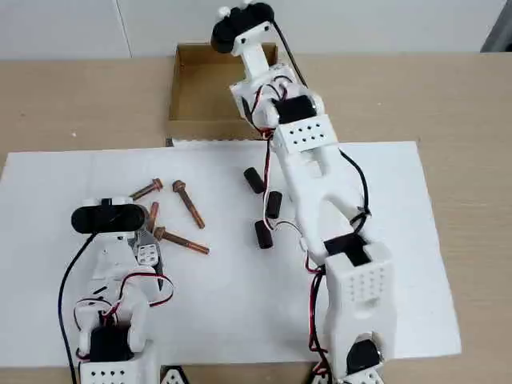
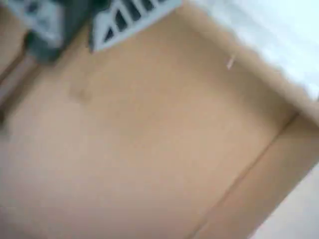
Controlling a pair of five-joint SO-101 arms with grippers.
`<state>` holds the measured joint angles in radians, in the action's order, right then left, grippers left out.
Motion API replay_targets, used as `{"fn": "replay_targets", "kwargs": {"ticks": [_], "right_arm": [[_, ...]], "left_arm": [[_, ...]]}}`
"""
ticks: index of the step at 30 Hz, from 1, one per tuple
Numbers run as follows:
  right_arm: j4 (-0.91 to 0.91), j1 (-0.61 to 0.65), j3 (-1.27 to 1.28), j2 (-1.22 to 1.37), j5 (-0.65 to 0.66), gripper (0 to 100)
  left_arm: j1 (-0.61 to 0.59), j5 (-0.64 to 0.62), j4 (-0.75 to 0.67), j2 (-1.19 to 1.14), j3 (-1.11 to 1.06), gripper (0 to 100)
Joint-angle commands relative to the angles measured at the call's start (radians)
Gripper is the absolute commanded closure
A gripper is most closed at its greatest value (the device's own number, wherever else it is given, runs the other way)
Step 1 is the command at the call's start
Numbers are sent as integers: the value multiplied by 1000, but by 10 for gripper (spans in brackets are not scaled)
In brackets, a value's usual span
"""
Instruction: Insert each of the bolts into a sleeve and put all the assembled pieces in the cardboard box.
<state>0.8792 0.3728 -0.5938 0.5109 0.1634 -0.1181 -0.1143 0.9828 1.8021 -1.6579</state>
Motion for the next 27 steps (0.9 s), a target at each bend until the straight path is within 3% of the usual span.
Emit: {"fn": "replay_targets", "kwargs": {"ticks": [1,12,17,27], "right_arm": [[137,-7,-54,-117,2,995],[611,-7,-54,-246,-3,991],[794,-7,-54,-251,-167,991],[814,-64,25,-183,-331,975]], "left_arm": [[-2,5,-3,11,5,993],[-6,5,-3,11,5,993],[-6,5,-3,11,5,993],[-6,5,-3,11,5,993]]}}
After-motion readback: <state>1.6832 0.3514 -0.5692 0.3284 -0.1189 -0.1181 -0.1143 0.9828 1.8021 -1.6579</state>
